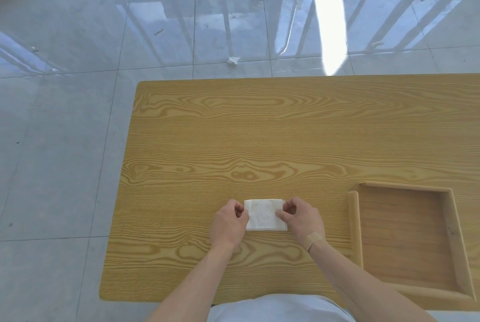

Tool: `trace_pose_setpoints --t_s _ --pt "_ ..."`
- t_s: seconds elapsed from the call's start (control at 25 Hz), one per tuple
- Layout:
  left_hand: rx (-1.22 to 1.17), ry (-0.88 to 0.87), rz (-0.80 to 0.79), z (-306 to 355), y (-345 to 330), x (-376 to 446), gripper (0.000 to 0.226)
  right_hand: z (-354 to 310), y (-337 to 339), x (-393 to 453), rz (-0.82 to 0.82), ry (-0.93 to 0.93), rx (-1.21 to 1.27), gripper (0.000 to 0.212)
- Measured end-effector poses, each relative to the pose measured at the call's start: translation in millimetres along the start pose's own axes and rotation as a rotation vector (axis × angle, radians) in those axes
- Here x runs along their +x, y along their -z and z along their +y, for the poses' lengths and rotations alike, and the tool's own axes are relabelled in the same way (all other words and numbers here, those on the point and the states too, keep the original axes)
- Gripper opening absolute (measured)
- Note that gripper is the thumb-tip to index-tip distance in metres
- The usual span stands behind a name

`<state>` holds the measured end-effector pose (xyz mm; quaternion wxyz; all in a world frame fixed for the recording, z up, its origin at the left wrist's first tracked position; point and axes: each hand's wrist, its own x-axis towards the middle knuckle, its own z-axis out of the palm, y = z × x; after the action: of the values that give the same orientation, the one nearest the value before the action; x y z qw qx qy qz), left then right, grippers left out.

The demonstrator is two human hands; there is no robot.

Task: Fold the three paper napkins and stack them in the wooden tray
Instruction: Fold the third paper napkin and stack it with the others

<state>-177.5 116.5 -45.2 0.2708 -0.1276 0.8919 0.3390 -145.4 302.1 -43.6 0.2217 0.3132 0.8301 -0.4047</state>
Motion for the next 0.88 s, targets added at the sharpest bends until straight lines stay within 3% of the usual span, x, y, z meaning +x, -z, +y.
trace_pose_setpoints --t_s 0.24,0.48,0.72,0.88 --pt "0.064 -0.019 0.061 3.5 2.5 0.3 0.01 -0.7 1.7 -1.5 0.054 0.051 -0.043 0.028" --pt "0.002 -0.018 -0.002 7.6 9.0 8.3 0.008 0.5 2.7 -3.2 0.086 0.093 -0.083 0.033" --pt "-0.354 0.044 -0.15 3.7 10.7 10.9 0.005 8.1 4.1 -0.4 0.048 0.089 -0.005 0.034" --pt "-0.342 0.051 -0.169 -2.0 10.0 10.7 0.007 10.1 3.4 0.3 0.04 0.119 -0.024 0.036"
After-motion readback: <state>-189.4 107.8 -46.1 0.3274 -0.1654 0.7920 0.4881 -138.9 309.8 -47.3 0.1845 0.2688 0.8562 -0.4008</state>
